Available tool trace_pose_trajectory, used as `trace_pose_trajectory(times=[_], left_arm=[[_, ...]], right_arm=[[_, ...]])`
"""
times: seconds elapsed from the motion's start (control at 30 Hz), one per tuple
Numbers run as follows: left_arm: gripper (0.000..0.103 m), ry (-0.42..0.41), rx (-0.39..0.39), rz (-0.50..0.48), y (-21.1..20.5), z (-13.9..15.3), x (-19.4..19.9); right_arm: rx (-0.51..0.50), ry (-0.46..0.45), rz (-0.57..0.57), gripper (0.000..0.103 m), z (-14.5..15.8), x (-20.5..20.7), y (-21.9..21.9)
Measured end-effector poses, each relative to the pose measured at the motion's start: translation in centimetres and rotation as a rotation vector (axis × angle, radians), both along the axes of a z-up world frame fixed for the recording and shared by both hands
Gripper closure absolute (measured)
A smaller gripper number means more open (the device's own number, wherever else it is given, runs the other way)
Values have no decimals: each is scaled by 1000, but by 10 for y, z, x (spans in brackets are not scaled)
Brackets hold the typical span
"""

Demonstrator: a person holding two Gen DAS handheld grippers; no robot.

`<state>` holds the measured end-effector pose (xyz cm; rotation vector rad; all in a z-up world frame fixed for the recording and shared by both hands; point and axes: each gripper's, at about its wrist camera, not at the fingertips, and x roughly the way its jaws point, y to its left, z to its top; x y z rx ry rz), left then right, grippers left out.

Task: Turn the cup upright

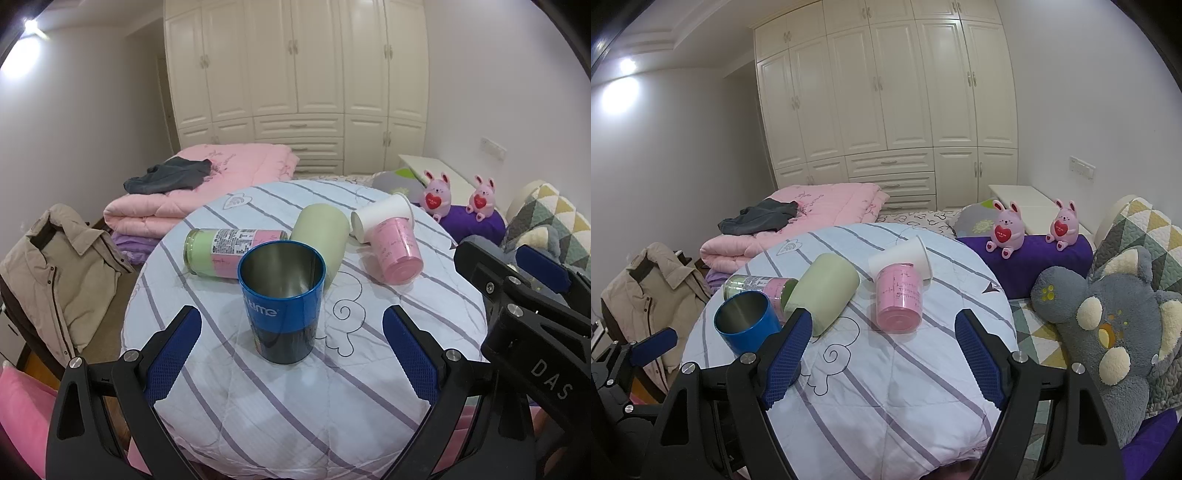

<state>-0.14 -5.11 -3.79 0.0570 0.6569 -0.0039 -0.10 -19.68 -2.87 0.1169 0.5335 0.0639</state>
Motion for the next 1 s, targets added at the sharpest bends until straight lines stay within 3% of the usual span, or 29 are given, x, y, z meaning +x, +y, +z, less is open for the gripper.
trace_pose_trajectory(times=[1.0], left_arm=[[3,-4,0,-25,-1,-3,6]], right_arm=[[-10,11,12,22,-3,5,2]])
